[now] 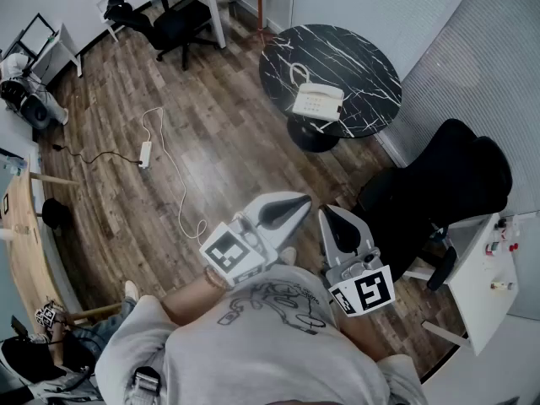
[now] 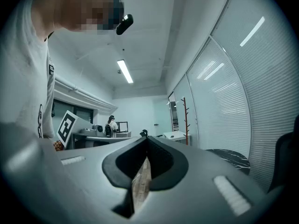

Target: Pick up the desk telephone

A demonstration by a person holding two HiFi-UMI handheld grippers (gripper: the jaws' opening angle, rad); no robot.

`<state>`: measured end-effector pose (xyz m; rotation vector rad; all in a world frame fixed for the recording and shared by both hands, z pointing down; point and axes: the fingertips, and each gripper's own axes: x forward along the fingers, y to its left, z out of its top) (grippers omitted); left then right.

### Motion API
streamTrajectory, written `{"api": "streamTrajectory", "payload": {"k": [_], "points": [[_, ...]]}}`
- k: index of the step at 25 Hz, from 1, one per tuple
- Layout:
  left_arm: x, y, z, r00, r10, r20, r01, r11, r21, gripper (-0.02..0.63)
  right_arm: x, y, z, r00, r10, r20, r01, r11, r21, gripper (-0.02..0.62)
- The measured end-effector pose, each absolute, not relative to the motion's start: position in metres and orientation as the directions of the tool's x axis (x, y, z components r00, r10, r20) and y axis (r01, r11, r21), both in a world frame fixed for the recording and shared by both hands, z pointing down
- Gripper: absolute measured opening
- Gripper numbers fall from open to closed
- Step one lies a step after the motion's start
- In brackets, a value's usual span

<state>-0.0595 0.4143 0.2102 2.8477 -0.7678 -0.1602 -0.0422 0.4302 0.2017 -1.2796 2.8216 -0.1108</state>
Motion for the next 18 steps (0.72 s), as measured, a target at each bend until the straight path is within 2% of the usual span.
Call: {"api": "streamTrajectory", "payload": {"k": [18], "points": [[-0.031,0.403,0.226,0.860,-0.510,-0.018,-0.493,-0.839,0.231,0.000,-0.007,0.423,0.214,-0.645,-0.764,-0.006,-0.760,0.642,-0.103,0.008]]}}
